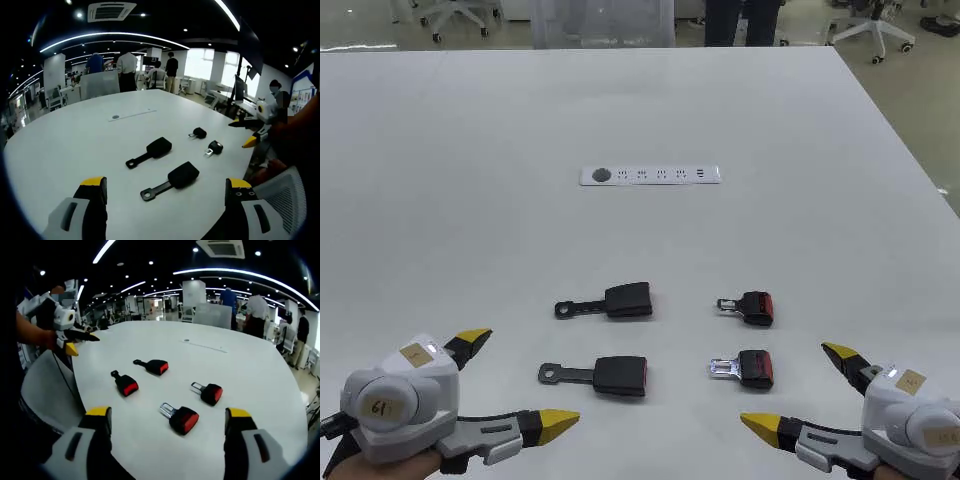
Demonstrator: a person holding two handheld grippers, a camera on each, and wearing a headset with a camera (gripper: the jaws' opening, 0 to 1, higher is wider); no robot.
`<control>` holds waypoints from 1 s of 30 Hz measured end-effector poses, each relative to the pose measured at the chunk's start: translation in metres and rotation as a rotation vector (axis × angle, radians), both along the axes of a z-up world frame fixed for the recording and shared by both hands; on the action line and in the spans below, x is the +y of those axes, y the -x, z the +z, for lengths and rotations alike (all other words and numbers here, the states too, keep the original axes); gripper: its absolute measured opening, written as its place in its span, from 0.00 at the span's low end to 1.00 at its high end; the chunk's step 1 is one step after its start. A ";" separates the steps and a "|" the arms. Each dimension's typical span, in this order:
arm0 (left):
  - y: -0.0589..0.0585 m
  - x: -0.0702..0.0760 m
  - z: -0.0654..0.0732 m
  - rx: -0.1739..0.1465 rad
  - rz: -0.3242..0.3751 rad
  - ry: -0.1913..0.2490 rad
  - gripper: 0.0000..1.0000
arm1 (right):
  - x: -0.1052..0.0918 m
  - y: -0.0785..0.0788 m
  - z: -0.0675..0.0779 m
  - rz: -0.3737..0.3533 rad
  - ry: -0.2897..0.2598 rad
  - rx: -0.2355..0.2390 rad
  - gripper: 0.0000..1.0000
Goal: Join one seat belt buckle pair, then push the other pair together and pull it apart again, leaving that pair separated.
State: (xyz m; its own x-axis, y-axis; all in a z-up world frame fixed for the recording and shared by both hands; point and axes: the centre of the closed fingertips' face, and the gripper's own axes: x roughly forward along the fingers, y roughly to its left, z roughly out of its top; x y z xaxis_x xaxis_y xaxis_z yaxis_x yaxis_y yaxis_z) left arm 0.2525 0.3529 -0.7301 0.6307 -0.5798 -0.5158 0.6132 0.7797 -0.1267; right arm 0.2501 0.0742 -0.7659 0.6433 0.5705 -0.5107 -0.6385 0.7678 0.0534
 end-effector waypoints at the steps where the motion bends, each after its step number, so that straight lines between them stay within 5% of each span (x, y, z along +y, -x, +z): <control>1: 0.000 0.000 -0.001 0.002 0.000 0.000 1.00 | 0.000 0.000 0.000 0.000 0.000 0.001 0.95; 10: 0.001 -0.001 0.003 -0.001 -0.008 -0.008 1.00 | -0.005 0.000 0.004 -0.011 -0.007 -0.012 0.95; 22: -0.009 0.001 0.025 -0.053 -0.018 -0.007 1.00 | -0.011 -0.009 0.027 -0.034 -0.027 -0.065 0.95; 30: -0.010 0.002 0.026 -0.060 -0.016 -0.015 1.00 | -0.011 -0.011 0.026 -0.038 -0.022 -0.071 0.95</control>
